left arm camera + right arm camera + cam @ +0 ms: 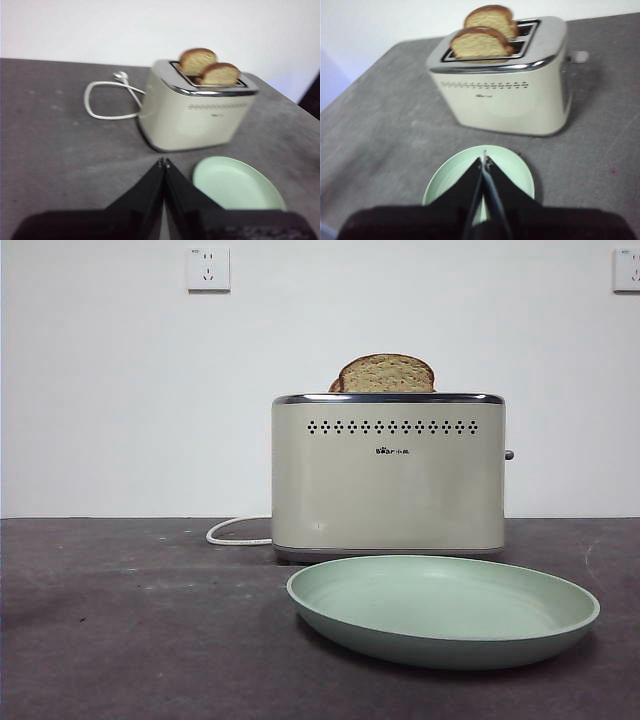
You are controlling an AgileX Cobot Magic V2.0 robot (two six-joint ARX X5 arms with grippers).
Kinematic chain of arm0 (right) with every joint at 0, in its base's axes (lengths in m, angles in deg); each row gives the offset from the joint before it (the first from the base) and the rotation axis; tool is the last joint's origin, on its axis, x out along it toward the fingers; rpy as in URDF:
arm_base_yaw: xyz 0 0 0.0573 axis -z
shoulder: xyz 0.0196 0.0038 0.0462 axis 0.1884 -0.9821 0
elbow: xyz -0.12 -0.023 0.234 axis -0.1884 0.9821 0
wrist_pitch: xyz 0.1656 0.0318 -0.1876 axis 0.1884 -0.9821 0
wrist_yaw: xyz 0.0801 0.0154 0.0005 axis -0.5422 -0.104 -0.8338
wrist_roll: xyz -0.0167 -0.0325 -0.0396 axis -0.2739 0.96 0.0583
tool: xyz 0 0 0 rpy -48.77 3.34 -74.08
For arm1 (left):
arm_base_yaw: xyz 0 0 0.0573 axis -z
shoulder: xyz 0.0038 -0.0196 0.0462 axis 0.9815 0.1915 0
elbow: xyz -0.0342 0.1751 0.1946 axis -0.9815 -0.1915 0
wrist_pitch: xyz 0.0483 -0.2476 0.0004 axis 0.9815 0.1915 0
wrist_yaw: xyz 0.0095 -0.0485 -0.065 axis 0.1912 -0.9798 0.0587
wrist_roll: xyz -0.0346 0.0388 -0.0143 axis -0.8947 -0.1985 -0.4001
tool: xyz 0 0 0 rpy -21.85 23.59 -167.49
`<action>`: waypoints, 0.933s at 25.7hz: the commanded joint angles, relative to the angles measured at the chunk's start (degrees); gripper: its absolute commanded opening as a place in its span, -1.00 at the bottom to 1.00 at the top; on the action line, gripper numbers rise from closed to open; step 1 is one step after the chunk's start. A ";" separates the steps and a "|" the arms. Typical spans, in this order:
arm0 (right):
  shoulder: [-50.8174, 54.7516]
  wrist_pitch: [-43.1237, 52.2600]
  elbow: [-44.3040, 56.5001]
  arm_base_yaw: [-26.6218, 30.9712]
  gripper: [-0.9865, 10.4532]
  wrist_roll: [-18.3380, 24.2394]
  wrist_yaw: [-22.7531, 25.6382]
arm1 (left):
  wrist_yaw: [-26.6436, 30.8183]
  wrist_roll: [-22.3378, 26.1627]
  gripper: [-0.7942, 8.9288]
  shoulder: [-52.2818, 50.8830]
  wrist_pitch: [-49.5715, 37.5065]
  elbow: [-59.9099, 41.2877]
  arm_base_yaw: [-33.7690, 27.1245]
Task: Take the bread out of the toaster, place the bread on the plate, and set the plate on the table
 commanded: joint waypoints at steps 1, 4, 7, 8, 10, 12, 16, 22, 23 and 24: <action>-2.86 -5.16 -5.66 -0.26 -0.85 4.24 -0.59 | -3.02 2.23 -0.85 1.90 2.69 3.74 -0.11; -5.40 -10.71 -10.58 -0.74 -0.85 5.88 -1.99 | -6.71 3.87 -0.85 4.20 6.12 7.76 -0.11; -6.97 -14.80 -13.27 -1.16 -0.85 6.38 -6.43 | -9.16 6.29 -0.85 6.10 9.94 11.08 -0.11; -7.08 -15.67 -13.66 -1.31 -0.85 6.40 -7.39 | -9.77 6.78 -0.85 6.54 10.88 11.85 -0.11; -7.21 -16.90 -13.94 -1.77 -0.85 7.30 -8.52 | -10.60 7.89 -0.85 7.19 12.50 13.16 -0.11; -7.21 -17.55 -13.97 -2.03 -0.85 7.89 -9.29 | -11.63 7.96 -0.85 7.52 13.33 13.94 -0.11; -7.21 -18.01 -13.97 -2.29 -0.82 7.87 -9.49 | -11.93 7.93 -0.84 7.54 13.33 14.25 -0.11; -7.21 -18.01 -13.97 -2.29 -0.44 7.85 -9.42 | -11.91 7.80 -0.67 7.54 13.31 14.29 -0.11; -7.21 -18.01 -13.97 -2.29 -0.30 7.82 -9.42 | -11.91 7.74 -0.50 7.54 13.31 14.29 -0.11; -7.21 -18.01 -13.97 -2.29 -0.13 7.76 -9.40 | -11.91 7.63 -0.24 7.54 13.29 14.29 -0.11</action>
